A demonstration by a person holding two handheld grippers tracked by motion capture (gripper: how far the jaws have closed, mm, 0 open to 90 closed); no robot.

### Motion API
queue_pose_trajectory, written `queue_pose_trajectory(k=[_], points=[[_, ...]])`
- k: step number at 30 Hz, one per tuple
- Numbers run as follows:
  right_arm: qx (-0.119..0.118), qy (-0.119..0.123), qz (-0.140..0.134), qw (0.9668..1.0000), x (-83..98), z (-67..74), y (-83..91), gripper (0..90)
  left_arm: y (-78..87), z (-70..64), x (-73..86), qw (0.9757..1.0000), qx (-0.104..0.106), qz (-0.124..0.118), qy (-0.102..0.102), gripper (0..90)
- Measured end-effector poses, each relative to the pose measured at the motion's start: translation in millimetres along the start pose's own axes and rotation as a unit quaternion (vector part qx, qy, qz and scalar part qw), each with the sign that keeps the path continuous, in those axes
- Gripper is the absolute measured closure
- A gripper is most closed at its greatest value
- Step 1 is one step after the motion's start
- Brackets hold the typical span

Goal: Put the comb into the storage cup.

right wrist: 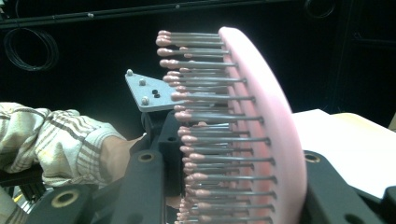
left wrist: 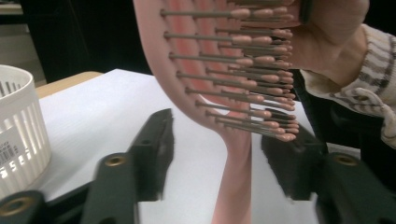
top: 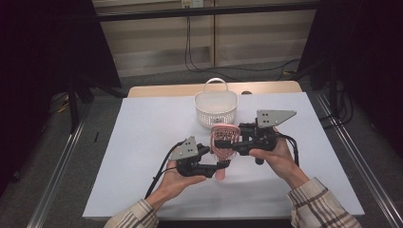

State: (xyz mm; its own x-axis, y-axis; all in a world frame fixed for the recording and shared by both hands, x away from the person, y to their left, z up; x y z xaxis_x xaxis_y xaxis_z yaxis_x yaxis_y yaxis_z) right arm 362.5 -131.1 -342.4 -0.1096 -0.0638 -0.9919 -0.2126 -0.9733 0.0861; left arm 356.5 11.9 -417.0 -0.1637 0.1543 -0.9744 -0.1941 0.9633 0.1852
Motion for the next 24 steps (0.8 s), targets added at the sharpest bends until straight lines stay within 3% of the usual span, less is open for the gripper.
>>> queue_pose_trajectory(k=[11, 19, 24], points=[[0.010, 0.001, 0.001, 0.9999, -1.2, -1.6, 2.0, 62.1, 0.5, 2.2, -2.0, 0.9995, -0.030, 0.006, 0.005, 13.9], [0.024, 0.003, 0.000, 0.9997, -4.5, -3.6, 6.5, 62.2, 2.3, 2.8, -0.6, 0.9987, -0.050, 0.006, 0.005, 3.9], [0.032, 0.001, -0.001, 0.9995, -5.9, -4.8, 8.6, 62.1, 6.5, 4.9, 0.5, 0.9983, -0.056, 0.012, 0.008, 4.8]])
Point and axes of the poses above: each handheld gripper's, and its own axes: y roughly backward along the jaws, x roughly out of its underside, z roughly to its left, the point moved 5 cm from there along -y, roughly forward along the jaws, and after that the axes turned 2 degrees about y, right-handed, at the moved point
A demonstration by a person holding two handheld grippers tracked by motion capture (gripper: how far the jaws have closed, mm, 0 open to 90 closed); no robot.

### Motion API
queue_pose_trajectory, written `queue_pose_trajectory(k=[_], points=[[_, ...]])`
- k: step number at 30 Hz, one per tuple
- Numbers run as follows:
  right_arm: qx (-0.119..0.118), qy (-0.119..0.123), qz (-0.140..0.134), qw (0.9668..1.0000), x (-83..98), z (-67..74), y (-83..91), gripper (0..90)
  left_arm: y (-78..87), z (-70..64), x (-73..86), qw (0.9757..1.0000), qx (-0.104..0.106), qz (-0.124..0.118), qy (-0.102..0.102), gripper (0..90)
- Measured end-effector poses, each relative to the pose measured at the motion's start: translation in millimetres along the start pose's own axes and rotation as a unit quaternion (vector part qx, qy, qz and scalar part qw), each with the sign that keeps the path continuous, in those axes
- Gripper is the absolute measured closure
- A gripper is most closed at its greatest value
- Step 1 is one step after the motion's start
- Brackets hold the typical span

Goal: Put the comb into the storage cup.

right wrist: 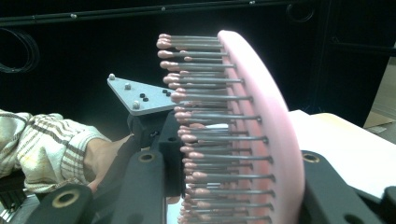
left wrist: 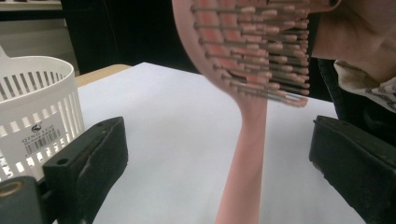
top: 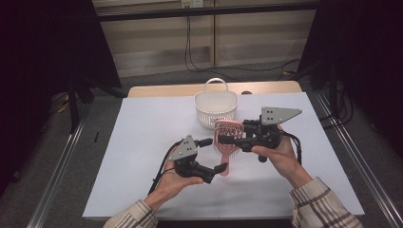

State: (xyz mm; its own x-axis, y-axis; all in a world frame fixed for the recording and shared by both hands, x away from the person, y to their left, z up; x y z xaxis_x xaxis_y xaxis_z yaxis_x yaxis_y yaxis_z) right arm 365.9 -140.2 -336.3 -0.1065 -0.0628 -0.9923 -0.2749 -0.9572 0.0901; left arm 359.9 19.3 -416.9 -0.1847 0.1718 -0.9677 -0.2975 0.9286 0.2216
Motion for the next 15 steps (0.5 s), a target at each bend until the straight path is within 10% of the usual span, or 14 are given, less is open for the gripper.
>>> queue_pose_trajectory(k=[15], points=[[0.033, -0.003, 0.000, 0.9995, -2.4, -7.2, 6.3, 62.2, 24.0, 12.7, 5.8, 0.9986, -0.047, -0.018, 0.013, 1.7]])
Point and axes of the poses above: each handheld gripper's, and its own axes: y roughly backward along the jaws, x roughly out of its underside, z roughly to its left, the point moved 5 cm from there along -y, roughly forward along the jaws, and after that the axes turned 2 degrees about y, right-handed, at the moved point
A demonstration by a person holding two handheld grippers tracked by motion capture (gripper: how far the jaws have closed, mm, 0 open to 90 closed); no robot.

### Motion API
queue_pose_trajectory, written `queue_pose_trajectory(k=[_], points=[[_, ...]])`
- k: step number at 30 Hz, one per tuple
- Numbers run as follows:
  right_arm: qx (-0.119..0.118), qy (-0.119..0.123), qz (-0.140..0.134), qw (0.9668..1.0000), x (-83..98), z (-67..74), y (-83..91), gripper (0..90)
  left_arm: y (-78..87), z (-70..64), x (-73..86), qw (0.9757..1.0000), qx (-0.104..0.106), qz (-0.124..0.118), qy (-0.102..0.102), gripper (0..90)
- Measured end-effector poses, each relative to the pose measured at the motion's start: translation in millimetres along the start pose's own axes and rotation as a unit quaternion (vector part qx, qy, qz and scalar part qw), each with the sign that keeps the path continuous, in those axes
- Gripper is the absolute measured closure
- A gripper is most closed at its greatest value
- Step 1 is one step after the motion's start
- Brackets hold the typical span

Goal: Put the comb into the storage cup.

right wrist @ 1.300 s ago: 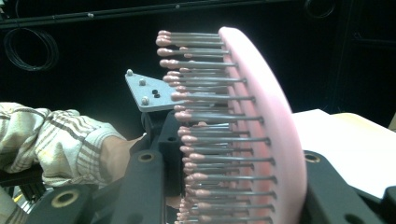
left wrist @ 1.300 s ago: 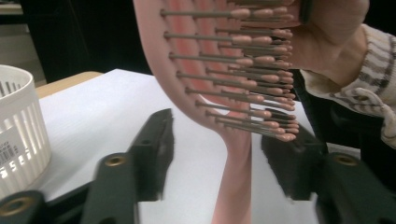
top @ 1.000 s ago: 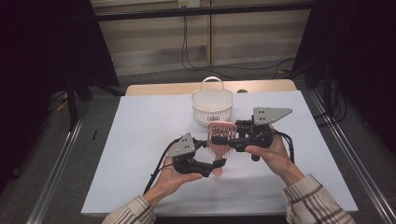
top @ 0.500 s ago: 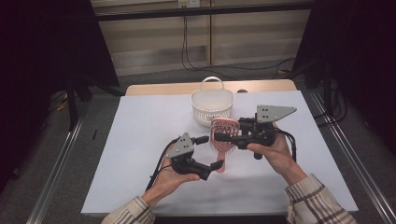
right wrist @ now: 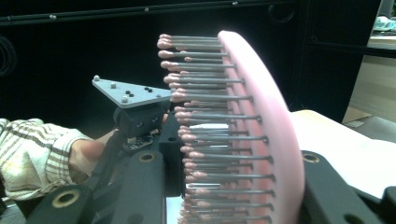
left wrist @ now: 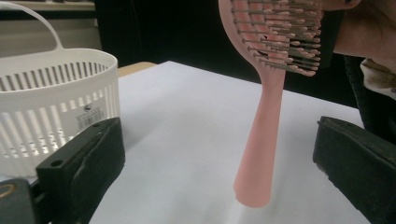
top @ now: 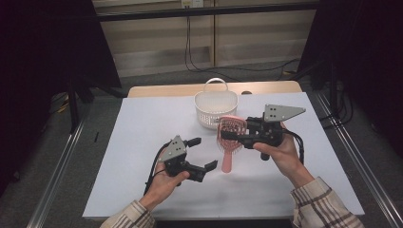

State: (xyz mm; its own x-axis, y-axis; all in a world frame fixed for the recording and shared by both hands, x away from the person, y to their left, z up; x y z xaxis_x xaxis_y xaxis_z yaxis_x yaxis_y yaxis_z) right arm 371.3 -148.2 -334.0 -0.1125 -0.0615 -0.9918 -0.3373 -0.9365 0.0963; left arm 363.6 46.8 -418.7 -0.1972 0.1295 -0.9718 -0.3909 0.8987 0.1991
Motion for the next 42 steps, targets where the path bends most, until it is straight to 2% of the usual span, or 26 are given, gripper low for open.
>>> queue_pose_trajectory(k=[3, 5, 7, 10, 15, 18, 19, 24, 30, 37, 40, 41, 42], points=[[0.008, 0.001, 0.001, 1.0000, -0.1, -0.9, 0.8, 62.2, 3.9, 3.0, 0.2, 0.9998, -0.018, -0.002, 0.000, 1.0], [0.011, 0.000, -0.001, 0.9999, -0.9, -1.8, 1.5, 62.2, 7.4, 3.9, 0.9, 0.9998, -0.021, -0.002, -0.002, 1.1], [0.018, 0.000, -0.002, 0.9998, -1.5, -3.3, 2.3, 62.2, 11.9, 5.6, 1.7, 0.9993, -0.037, -0.002, -0.005, 1.8], [0.024, -0.001, -0.002, 0.9997, -1.9, -5.4, 4.0, 62.2, 20.0, 7.2, 2.9, 0.9991, -0.042, 0.000, -0.002, 2.1], [0.026, -0.004, -0.013, 0.9996, -5.0, -6.4, 7.2, 62.2, 37.1, 10.4, 5.7, 0.9978, -0.065, -0.010, -0.011, 2.4], [0.031, -0.001, -0.014, 0.9994, -6.9, -7.3, 9.4, 62.2, 48.1, 15.1, 6.2, 0.9964, -0.083, -0.014, -0.002, 2.4], [0.033, -0.001, -0.014, 0.9993, -7.1, -8.1, 10.2, 62.2, 52.2, 17.4, 5.9, 0.9955, -0.093, -0.018, 0.000, 2.4], [0.040, -0.006, -0.020, 0.9990, -8.6, -11.4, 12.9, 62.2, 65.9, 22.1, 5.7, 0.9931, -0.114, -0.028, -0.001, 2.4], [0.050, -0.004, -0.023, 0.9985, -12.6, -14.6, 14.5, 62.2, 79.5, 24.6, 10.4, 0.9899, -0.137, -0.033, 0.012, 3.0], [0.071, 0.004, -0.026, 0.9972, -19.5, -21.1, 16.4, 62.2, 94.2, 28.7, 15.9, 0.9837, -0.175, -0.041, 0.015, 3.0], [0.078, 0.009, -0.035, 0.9963, -25.8, -20.4, 16.0, 62.2, 100.4, 29.7, 15.3, 0.9812, -0.186, -0.044, 0.028, 3.3], [0.080, 0.013, -0.034, 0.9961, -27.3, -20.6, 15.9, 62.2, 102.3, 28.4, 14.1, 0.9798, -0.190, -0.050, 0.038, 3.5], [0.083, 0.016, -0.034, 0.9959, -29.9, -20.6, 15.6, 62.2, 103.5, 27.8, 13.4, 0.9797, -0.190, -0.052, 0.036, 3.5]])
Point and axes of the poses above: each handheld gripper's, and its own axes: y roughly backward along the jaws, x roughly out of its underside, z roughly to its left, the point moved 5 cm from there along -y, roughly forward along the jaws, and after that the axes turned 2 degrees about y, right-handed, at the moved point
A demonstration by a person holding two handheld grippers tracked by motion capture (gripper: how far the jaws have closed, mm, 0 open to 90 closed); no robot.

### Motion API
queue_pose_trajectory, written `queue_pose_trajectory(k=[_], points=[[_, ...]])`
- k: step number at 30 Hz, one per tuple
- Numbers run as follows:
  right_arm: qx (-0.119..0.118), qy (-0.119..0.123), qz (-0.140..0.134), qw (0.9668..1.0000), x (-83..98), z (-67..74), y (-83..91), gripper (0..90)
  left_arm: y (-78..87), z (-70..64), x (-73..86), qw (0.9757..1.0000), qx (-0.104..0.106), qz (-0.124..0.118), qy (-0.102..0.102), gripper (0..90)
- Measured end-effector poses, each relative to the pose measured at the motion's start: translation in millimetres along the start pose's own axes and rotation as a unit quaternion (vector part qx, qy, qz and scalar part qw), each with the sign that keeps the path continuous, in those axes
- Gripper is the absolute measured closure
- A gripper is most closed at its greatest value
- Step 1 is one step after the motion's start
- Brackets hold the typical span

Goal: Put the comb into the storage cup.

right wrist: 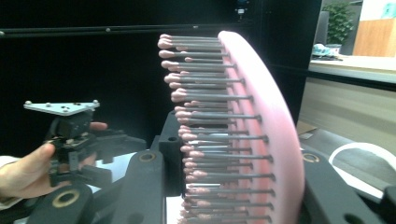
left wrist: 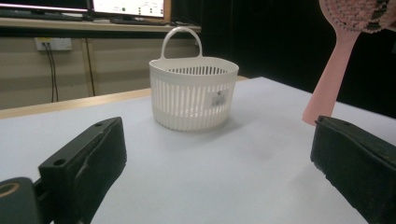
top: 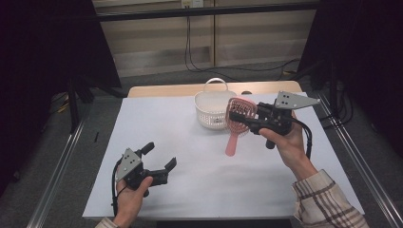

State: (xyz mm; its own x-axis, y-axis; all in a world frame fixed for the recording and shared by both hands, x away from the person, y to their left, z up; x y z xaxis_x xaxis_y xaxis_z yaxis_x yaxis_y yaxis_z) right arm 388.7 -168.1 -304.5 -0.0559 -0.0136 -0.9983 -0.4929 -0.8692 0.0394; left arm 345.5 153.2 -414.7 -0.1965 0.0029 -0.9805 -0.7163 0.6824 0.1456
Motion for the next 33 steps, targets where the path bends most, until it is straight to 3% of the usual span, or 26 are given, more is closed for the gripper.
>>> queue_pose_trajectory(k=[7, 15, 18, 26, 29, 31, 32, 33], points=[[0.015, 0.003, -0.001, 0.9999, -6.9, -4.5, -2.3, 62.2, 8.5, 3.0, 3.4, 0.9997, -0.011, -0.002, -0.022, 3.5], [0.032, 0.002, -0.003, 0.9995, -9.9, -13.0, -4.6, 62.3, 9.7, 14.9, 10.6, 0.9993, -0.036, 0.000, -0.011, 3.5], [0.036, 0.000, -0.005, 0.9993, -10.9, -16.6, -6.2, 62.2, 10.8, 15.6, 12.3, 0.9991, -0.038, 0.004, -0.018, 3.5], [0.049, 0.002, -0.007, 0.9988, -18.8, -25.8, -8.1, 62.3, 13.1, 15.5, 15.9, 0.9991, -0.038, 0.005, -0.017, 3.5], [0.054, 0.003, -0.010, 0.9985, -23.6, -29.6, -8.9, 62.3, 11.6, 12.6, 15.6, 0.9995, -0.026, 0.007, -0.018, 3.5], [0.056, 0.002, -0.015, 0.9983, -26.7, -31.7, -9.2, 62.3, 10.9, 10.8, 15.9, 1.0000, -0.008, 0.005, -0.002, 3.5], [0.057, 0.002, -0.016, 0.9982, -28.0, -32.8, -9.4, 62.3, 10.9, 10.6, 16.7, 1.0000, -0.008, 0.005, 0.000, 3.5], [0.061, 0.004, -0.016, 0.9980, -29.0, -34.2, -9.6, 62.2, 11.0, 11.0, 17.5, 0.9998, -0.013, 0.010, -0.012, 3.5]])
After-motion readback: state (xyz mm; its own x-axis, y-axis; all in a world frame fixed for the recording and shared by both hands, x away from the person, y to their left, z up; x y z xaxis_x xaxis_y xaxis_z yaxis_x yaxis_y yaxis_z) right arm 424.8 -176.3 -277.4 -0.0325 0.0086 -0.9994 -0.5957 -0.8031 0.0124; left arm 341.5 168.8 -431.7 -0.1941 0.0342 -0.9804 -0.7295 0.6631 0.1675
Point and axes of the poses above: each handheld gripper's, and its own axes: y roughly backward along the jaws, x roughly out of its underside, z roughly to its left, the point moved 5 cm from there along -y, roughly forward along the jaws, and after that the axes turned 2 degrees about y, right-handed, at the moved point
